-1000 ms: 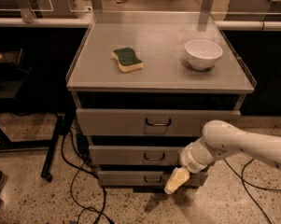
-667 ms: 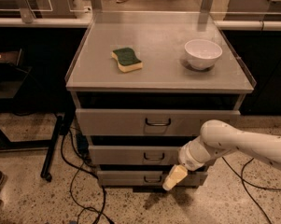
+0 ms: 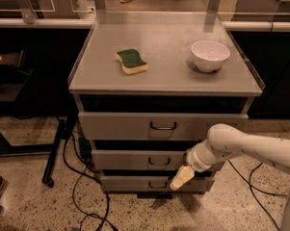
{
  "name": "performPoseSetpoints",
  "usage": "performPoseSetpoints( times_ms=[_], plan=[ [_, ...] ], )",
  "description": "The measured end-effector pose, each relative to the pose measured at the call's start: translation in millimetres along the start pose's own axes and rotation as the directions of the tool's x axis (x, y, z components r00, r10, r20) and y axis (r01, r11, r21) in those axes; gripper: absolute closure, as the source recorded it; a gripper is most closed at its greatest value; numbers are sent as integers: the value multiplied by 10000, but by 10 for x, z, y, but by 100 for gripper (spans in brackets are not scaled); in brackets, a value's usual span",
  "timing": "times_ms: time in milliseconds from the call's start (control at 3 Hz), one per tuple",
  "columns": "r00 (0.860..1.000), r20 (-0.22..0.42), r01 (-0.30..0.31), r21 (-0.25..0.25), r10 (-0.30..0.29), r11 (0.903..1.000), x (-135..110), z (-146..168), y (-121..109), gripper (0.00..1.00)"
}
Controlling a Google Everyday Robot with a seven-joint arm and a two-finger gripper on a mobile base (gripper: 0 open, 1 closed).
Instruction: Open middle drawer
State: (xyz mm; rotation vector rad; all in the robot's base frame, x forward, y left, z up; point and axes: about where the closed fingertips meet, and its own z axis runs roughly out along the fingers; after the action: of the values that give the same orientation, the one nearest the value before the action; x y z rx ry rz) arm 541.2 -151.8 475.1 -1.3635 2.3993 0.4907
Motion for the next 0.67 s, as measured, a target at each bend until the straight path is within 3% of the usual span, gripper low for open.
performPoseSetpoints(
  times_ms=[333, 667],
  plan=[
    [9999, -113, -105, 518, 111, 9986, 36, 138, -266, 0],
    [9999, -159, -60, 389, 67, 9992, 9, 248, -242, 0]
  ],
)
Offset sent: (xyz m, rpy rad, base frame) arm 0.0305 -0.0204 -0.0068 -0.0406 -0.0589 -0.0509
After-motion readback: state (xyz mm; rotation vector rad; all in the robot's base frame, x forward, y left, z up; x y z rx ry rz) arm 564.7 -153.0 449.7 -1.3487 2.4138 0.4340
